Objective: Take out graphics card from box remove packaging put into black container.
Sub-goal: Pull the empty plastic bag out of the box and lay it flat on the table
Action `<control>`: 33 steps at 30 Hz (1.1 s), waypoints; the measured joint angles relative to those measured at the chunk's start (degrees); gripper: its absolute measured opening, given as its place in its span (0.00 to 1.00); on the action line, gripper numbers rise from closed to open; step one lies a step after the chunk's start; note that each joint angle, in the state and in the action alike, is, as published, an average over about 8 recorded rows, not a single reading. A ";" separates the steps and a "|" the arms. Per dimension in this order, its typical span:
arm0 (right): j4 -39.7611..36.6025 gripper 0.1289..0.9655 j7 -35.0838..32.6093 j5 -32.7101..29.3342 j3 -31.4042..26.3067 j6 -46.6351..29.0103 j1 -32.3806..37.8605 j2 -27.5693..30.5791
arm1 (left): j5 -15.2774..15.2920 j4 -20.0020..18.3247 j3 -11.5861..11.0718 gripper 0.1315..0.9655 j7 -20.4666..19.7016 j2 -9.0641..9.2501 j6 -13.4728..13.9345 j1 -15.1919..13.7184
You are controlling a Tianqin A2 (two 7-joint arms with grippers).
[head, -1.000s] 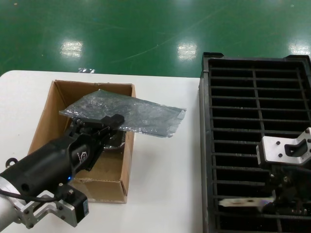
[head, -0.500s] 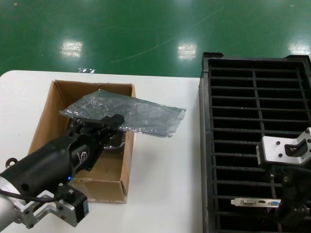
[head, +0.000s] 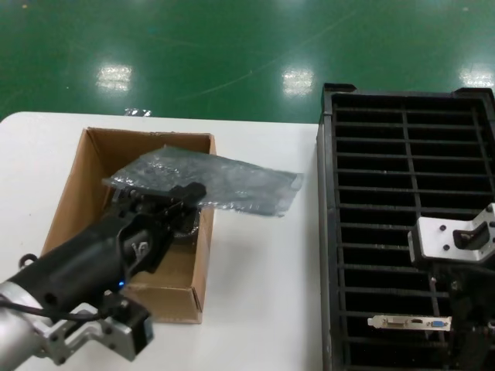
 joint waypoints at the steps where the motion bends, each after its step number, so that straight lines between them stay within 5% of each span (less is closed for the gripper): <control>1: 0.00 0.78 0.01 0.02 -0.04 0.03 0.03 0.01 | 1.57 -0.39 -0.34 0.01 -1.82 1.17 1.03 -0.13; 6: 0.00 0.85 0.04 0.09 -0.19 0.11 0.13 0.04 | 7.98 -1.77 -2.79 0.01 -13.20 9.89 8.94 -1.48; 14: 0.00 0.93 0.10 0.26 -0.56 0.33 0.37 0.12 | 13.61 -2.27 -8.57 0.01 -33.07 29.19 24.72 -2.04; 19: 0.00 0.97 0.14 0.36 -0.78 0.46 0.52 0.17 | 21.06 -1.89 -10.54 0.01 -45.93 39.02 30.44 -0.10; 24: 0.00 1.00 0.16 0.39 -0.86 0.50 0.56 0.18 | 30.59 -0.31 -9.97 0.01 -59.02 43.23 30.81 0.92; 29: 0.00 1.00 0.16 0.38 -0.84 0.48 0.56 0.18 | 39.90 2.34 -7.76 0.01 -71.77 44.42 29.12 0.18; 33: 0.00 1.00 0.16 0.36 -0.79 0.45 0.52 0.17 | 44.55 5.25 -5.75 0.02 -78.72 44.67 26.58 -1.17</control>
